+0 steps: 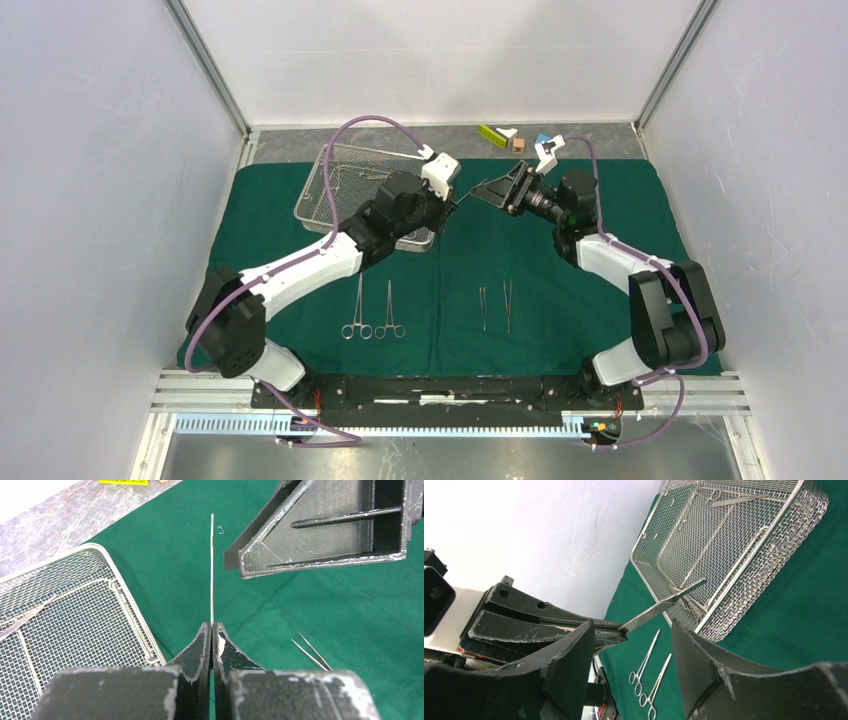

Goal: Open and lay out the surgical kit
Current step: Pick up the medical item from the container.

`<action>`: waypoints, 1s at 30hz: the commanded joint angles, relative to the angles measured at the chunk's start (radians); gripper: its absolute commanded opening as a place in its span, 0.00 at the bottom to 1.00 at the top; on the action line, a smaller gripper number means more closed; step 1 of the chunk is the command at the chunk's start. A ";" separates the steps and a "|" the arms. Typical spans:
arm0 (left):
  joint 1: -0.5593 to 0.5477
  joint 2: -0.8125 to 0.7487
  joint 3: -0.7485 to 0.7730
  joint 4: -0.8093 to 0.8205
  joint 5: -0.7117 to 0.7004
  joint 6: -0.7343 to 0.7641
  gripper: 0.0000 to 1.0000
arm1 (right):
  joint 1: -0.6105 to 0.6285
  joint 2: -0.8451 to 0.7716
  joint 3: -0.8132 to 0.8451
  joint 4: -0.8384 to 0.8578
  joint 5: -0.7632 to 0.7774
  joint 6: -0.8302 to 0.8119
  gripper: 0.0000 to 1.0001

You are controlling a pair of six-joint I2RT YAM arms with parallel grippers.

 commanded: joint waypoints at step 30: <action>-0.063 -0.012 0.019 0.029 -0.070 0.183 0.02 | 0.011 0.105 -0.010 0.256 -0.048 0.154 0.45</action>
